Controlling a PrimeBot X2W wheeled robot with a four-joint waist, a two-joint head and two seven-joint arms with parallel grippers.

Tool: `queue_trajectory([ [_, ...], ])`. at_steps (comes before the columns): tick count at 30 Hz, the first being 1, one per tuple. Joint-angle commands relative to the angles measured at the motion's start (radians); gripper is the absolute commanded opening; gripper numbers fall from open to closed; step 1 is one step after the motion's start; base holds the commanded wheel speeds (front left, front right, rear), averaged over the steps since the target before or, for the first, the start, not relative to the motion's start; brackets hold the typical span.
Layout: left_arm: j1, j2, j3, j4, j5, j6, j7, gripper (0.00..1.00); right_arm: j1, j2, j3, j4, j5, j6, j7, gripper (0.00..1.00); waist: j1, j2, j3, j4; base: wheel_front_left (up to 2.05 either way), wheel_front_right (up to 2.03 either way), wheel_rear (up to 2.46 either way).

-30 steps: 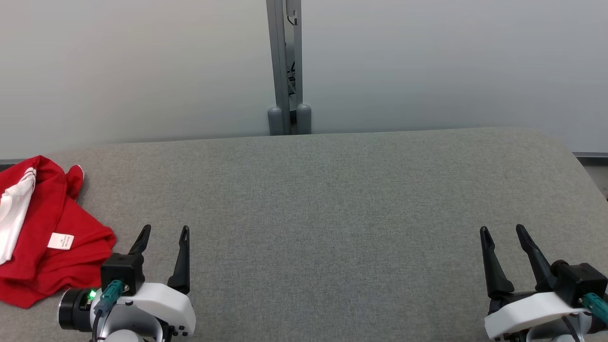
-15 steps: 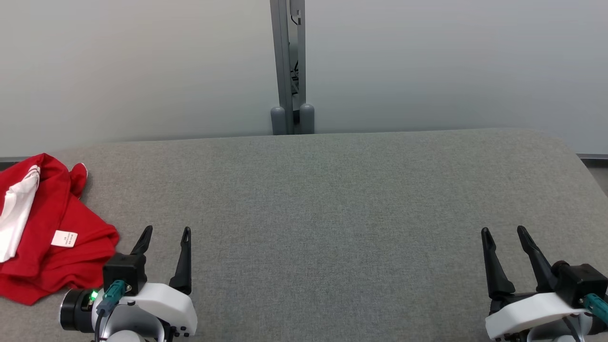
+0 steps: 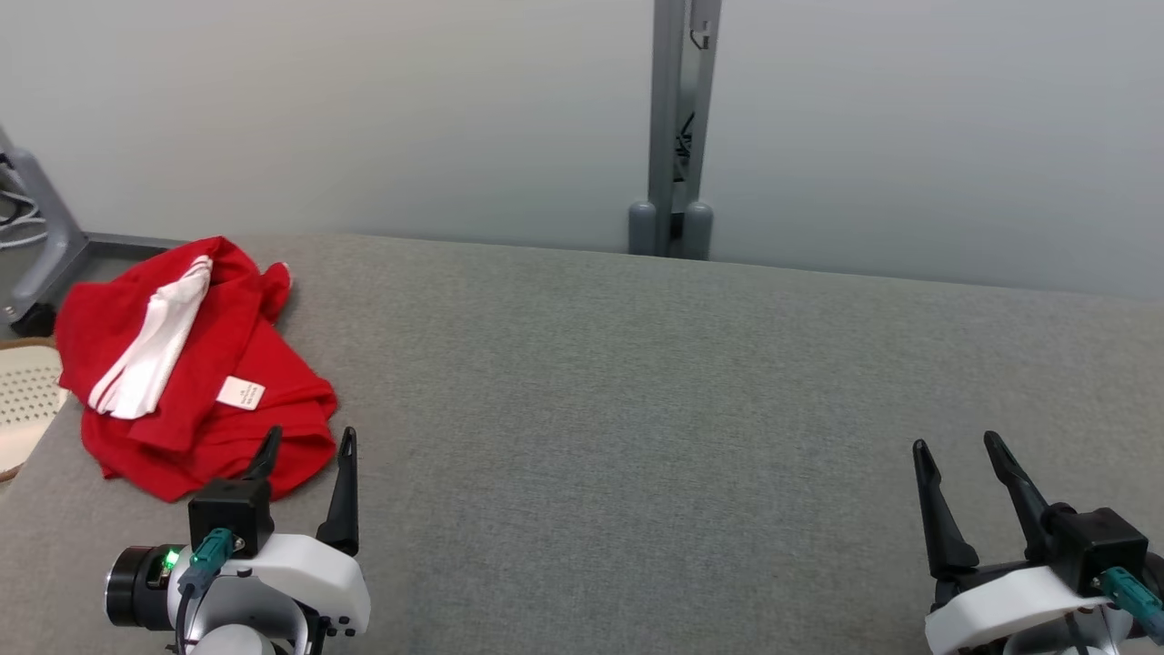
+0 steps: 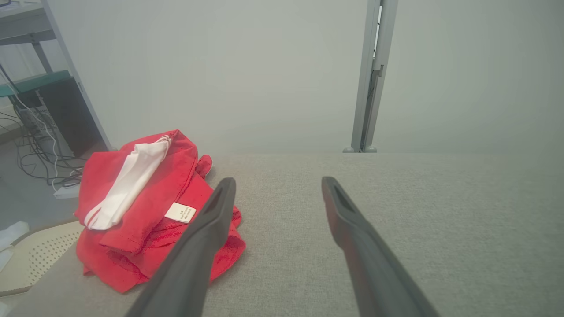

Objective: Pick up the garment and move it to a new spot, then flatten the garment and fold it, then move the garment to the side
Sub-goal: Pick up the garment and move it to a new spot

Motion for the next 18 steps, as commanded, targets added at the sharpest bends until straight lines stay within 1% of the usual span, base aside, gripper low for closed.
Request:
queue_trajectory([
  [1,0.005,0.01,0.003,-0.003,0.0,0.004,0.001,1.0,0.006,0.004,0.004,-0.006,-0.009,0.002,-0.003,1.0,0.0,-0.0001,-0.002,0.064,0.0,0.0,0.0],
  [10,0.016,0.023,0.011,-0.017,-0.011,0.017,0.004,1.0,0.002,0.025,0.033,-0.012,-0.023,0.002,-0.003,1.0,0.0,-0.0001,-0.005,0.218,0.0,0.0,0.0],
  [13,0.024,0.027,0.014,-0.024,-0.013,0.022,0.006,1.0,-0.003,0.029,0.041,-0.011,-0.019,0.002,-0.003,1.0,0.0,-0.0001,-0.004,0.253,0.0,0.0,0.0],
  [18,0.038,0.035,0.021,-0.037,-0.023,0.033,0.007,1.0,-0.012,0.035,0.064,0.0,-0.012,0.002,-0.003,1.0,0.0,-0.0001,-0.002,0.286,0.0,0.0,0.0],
])
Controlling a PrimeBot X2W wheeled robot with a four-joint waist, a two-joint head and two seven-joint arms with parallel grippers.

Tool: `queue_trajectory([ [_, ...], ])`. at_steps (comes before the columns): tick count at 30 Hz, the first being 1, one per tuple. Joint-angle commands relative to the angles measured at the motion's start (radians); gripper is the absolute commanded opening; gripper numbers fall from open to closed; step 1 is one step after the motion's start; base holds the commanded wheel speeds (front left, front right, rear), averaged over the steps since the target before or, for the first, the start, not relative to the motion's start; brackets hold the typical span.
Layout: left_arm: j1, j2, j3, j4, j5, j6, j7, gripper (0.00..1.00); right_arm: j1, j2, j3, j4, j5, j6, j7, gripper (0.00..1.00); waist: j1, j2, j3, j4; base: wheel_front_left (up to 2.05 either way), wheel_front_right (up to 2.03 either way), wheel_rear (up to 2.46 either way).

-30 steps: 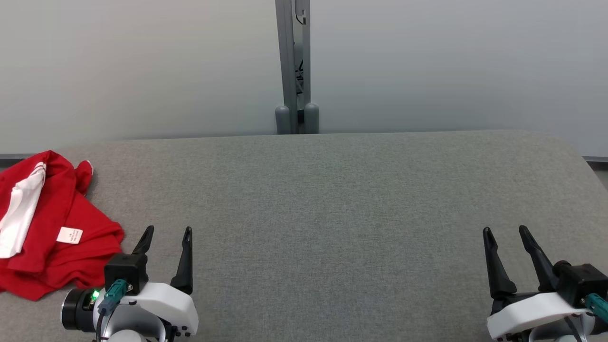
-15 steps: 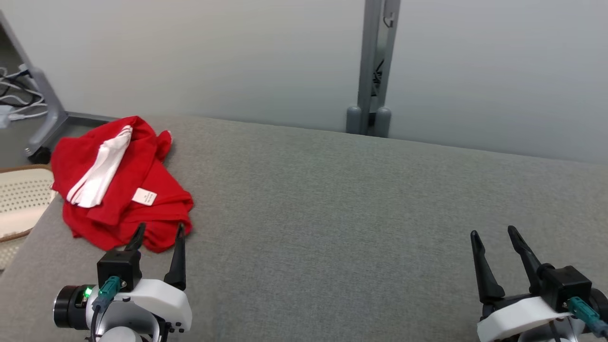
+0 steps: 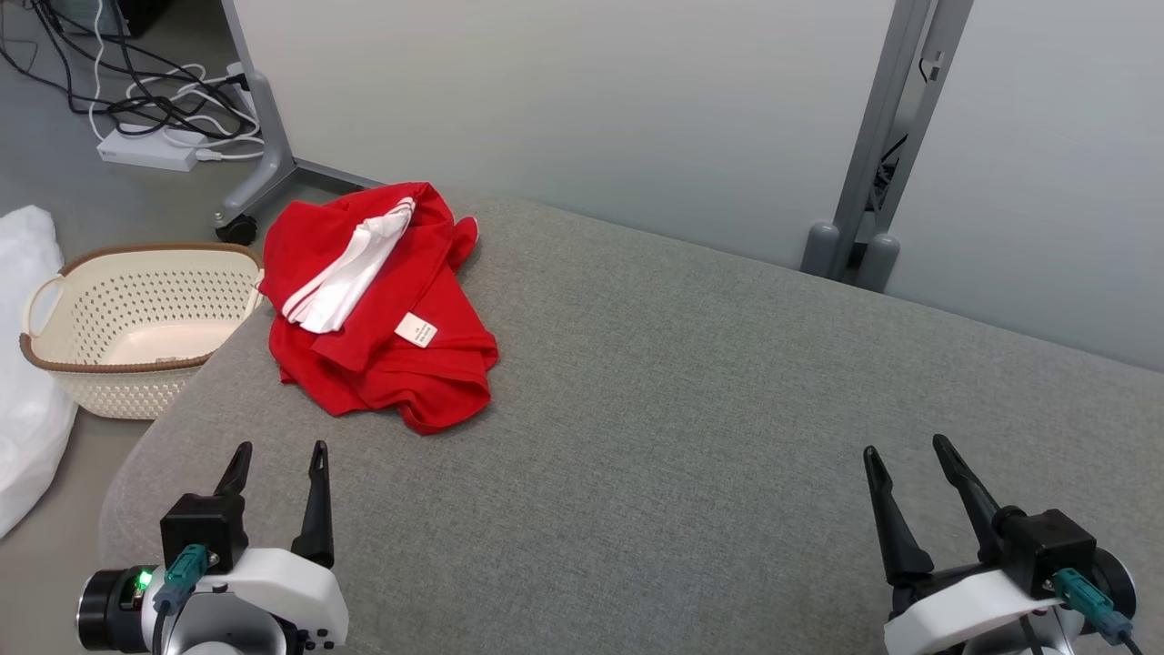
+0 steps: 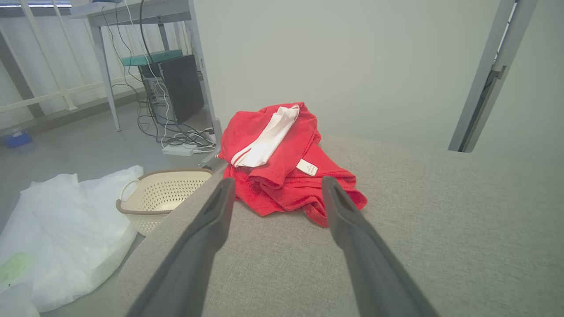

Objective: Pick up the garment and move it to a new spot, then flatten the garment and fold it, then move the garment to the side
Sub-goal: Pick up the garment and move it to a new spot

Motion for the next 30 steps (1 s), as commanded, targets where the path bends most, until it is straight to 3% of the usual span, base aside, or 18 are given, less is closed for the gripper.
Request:
queue_trajectory([
  [1,0.001,0.004,0.001,-0.007,-0.005,0.007,0.003,1.0,-0.01,-0.002,0.005,0.006,0.006,0.002,-0.003,1.0,-0.0001,0.0,0.002,0.008,0.0,0.0,0.0],
  [30,-0.027,-0.004,-0.012,0.005,-0.034,0.01,-0.012,1.0,-0.015,0.0,0.022,0.004,0.017,0.002,-0.003,1.0,-0.0001,0.0,0.013,-0.025,0.0,0.0,0.0],
])
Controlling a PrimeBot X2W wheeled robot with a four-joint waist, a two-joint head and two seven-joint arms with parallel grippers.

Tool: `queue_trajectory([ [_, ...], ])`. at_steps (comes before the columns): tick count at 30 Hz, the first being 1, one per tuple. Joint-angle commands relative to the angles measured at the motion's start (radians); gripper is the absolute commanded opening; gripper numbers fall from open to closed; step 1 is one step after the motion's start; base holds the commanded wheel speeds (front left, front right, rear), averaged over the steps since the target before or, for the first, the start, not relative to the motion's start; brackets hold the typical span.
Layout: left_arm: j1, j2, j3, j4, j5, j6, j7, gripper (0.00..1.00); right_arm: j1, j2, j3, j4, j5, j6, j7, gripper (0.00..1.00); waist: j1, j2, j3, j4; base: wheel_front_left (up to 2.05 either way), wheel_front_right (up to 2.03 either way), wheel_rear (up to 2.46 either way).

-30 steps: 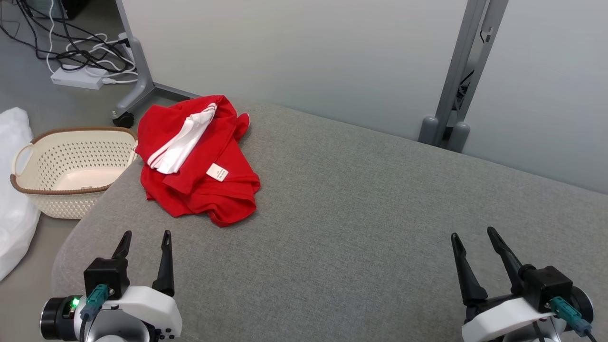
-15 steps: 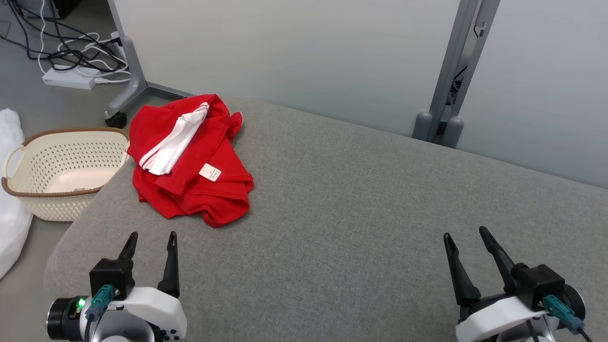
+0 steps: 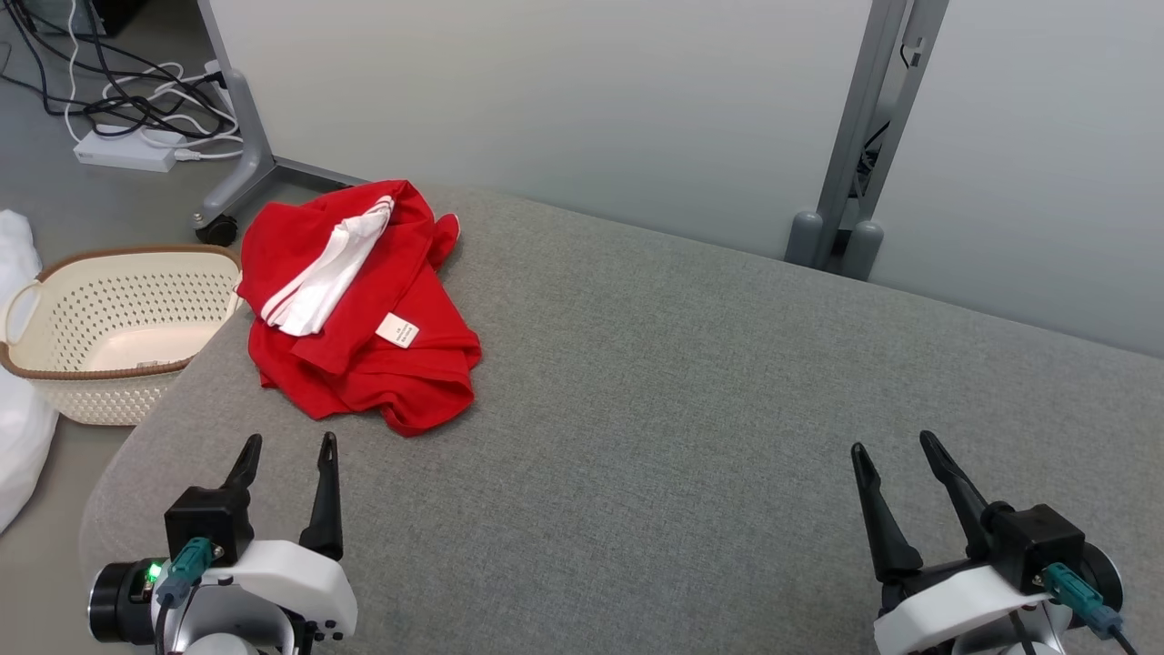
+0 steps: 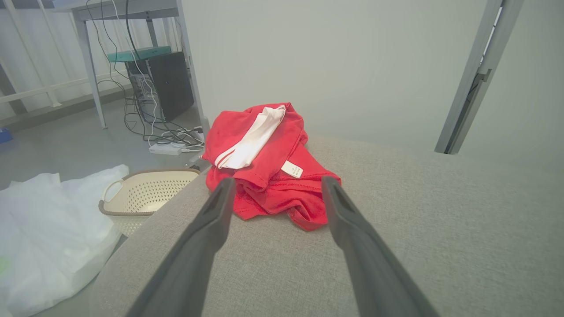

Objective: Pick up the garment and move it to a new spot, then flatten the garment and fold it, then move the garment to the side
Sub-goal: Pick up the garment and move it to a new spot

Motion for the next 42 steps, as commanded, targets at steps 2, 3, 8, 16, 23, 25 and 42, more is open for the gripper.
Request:
queue_trajectory([
  [2,-0.019,0.009,0.005,-0.005,-0.007,-0.005,-0.009,1.0,-0.005,-0.001,-0.001,-0.005,0.007,0.002,-0.003,1.0,0.0,0.0,0.002,-0.002,0.0,0.0,0.0],
  [3,-0.024,0.011,0.006,-0.009,-0.008,-0.008,-0.008,1.0,-0.006,-0.001,0.0,-0.005,0.008,0.002,-0.003,1.0,0.0,0.0,0.004,-0.003,0.0,0.0,0.0],
  [8,-0.092,0.04,0.02,-0.041,-0.008,-0.019,0.011,1.0,-0.01,0.0,0.004,-0.008,0.01,0.002,-0.003,1.0,0.0,0.0,0.015,-0.011,0.0,0.0,0.0],
  [16,-0.335,0.114,0.061,0.018,-0.027,-0.054,0.103,1.0,-0.059,-0.016,0.024,-0.027,-0.013,0.002,0.005,1.0,0.0,0.0,0.105,-0.063,0.0,0.0,0.0],
  [23,-0.539,0.141,0.101,0.286,-0.114,-0.127,0.197,1.0,-0.141,-0.041,0.057,-0.046,-0.022,0.001,0.017,1.0,0.0,0.0,0.234,-0.162,0.0,0.0,0.0],
  [25,-0.589,0.146,0.116,0.358,-0.139,-0.149,0.214,1.0,-0.163,-0.048,0.065,-0.057,-0.025,0.001,0.024,1.0,0.0,0.0,0.279,-0.189,0.0,0.0,0.0],
  [42,-0.818,0.251,0.162,0.777,-0.188,-0.212,0.191,1.0,-0.264,-0.102,0.097,-0.128,-0.014,0.001,0.044,1.0,0.0,0.0,0.506,-0.313,0.0,0.0,0.0],
])
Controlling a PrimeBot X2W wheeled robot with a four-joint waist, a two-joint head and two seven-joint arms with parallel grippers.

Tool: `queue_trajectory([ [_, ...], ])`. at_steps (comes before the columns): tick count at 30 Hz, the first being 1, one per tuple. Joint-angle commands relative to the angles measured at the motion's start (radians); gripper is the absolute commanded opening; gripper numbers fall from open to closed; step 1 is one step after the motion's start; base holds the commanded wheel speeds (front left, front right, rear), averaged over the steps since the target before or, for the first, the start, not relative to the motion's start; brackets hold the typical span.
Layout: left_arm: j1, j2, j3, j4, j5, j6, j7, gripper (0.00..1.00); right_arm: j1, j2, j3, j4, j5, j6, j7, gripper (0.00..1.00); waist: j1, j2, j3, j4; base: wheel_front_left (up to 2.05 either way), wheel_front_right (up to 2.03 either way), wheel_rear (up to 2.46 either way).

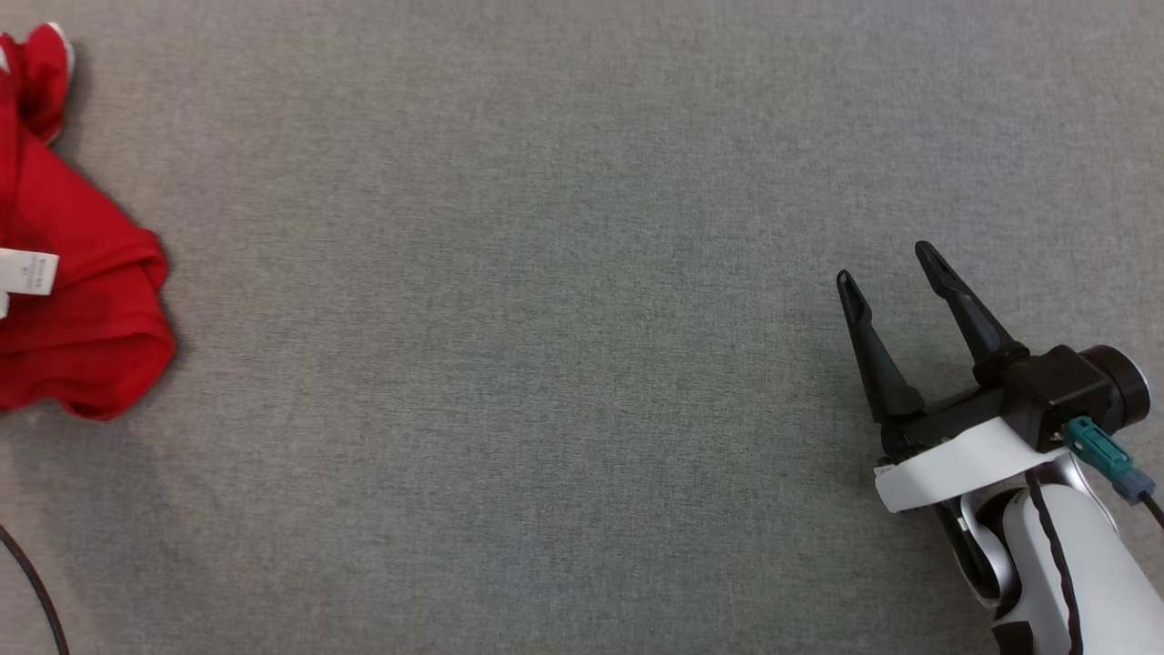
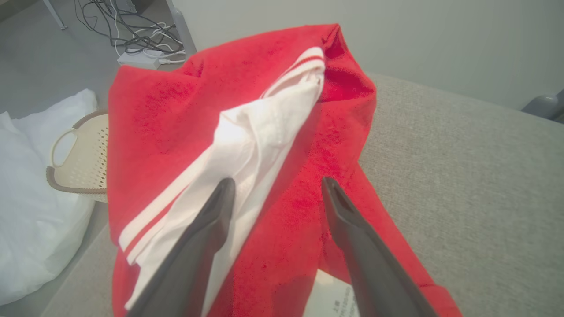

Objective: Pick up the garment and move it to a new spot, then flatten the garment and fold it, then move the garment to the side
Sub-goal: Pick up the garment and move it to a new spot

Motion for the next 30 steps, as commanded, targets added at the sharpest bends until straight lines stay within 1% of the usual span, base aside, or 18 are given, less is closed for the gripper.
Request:
queue_trajectory([
  [1,-0.029,0.017,0.005,0.018,0.004,0.003,-0.02,1.0,-0.017,-0.007,-0.003,-0.01,0.003,0.0,0.001,1.0,0.0,0.0,0.033,-0.025,0.0,0.0,0.0],
  [3,-0.04,0.015,0.006,0.048,0.0,0.006,-0.029,1.0,-0.015,-0.008,-0.006,-0.014,0.001,0.0,0.001,1.0,0.0,0.0,0.039,-0.025,0.0,0.0,0.0],
  [4,-0.049,0.02,0.007,0.056,0.0,0.008,-0.041,0.69,-0.013,-0.007,-0.008,-0.015,-0.001,0.0,0.0,1.0,0.0,0.0,0.041,-0.024,0.0,0.0,0.0],
  [5,-0.058,0.023,0.005,0.064,0.004,0.01,-0.055,0.32,-0.012,-0.006,-0.01,-0.015,-0.002,0.0,0.0,1.0,0.0,0.0,0.042,-0.023,0.0,0.0,0.0],
  [6,-0.063,0.027,0.003,0.071,0.008,0.009,-0.068,0.0,-0.009,-0.005,-0.012,-0.015,-0.003,0.0,0.0,1.0,0.0,0.0,0.042,-0.021,0.0,0.0,0.0],
  [12,-0.095,0.036,-0.006,0.095,0.019,0.002,-0.162,0.0,-0.006,-0.003,-0.021,-0.01,-0.002,0.0,0.001,1.0,0.0,0.0,0.022,-0.002,0.0,0.0,0.0],
  [16,-0.119,0.053,-0.018,0.075,0.042,0.013,-0.256,0.0,-0.001,0.0,-0.02,-0.007,0.004,0.0,-0.009,1.0,0.0,0.0,-0.02,0.012,0.0,0.0,0.0],
  [18,-0.124,0.051,-0.018,0.062,0.042,0.009,-0.289,0.0,0.011,0.002,-0.024,-0.004,0.006,0.0,-0.014,1.0,0.0,0.0,-0.051,0.022,0.0,0.0,0.0],
  [19,-0.121,0.054,-0.021,0.038,0.049,0.01,-0.315,0.0,0.025,0.006,-0.03,-0.003,0.01,0.0,-0.02,1.0,0.0,0.0,-0.083,0.033,0.0,0.0,0.0],
  [23,-0.08,0.045,-0.031,-0.028,0.066,0.008,-0.337,0.0,0.051,0.018,-0.044,0.008,0.009,0.0,-0.025,1.0,0.0,0.0,-0.156,0.059,0.0,0.0,0.0],
  [27,-0.001,0.028,-0.025,-0.142,0.07,0.023,-0.346,0.0,0.087,0.035,-0.052,0.02,0.011,0.0,-0.029,1.0,0.0,0.0,-0.235,0.074,0.0,0.0,0.0],
  [28,-0.001,0.028,-0.025,-0.142,0.07,0.023,-0.346,0.0,0.087,0.035,-0.052,0.02,0.011,0.0,-0.029,1.0,0.0,0.0,-0.235,0.074,0.0,0.0,0.0],
  [30,0.059,0.027,-0.022,-0.217,0.072,0.038,-0.348,0.0,0.105,0.04,-0.051,0.022,0.014,0.0,-0.028,1.0,0.0,0.0,-0.273,0.073,0.0,0.0,0.0],
])
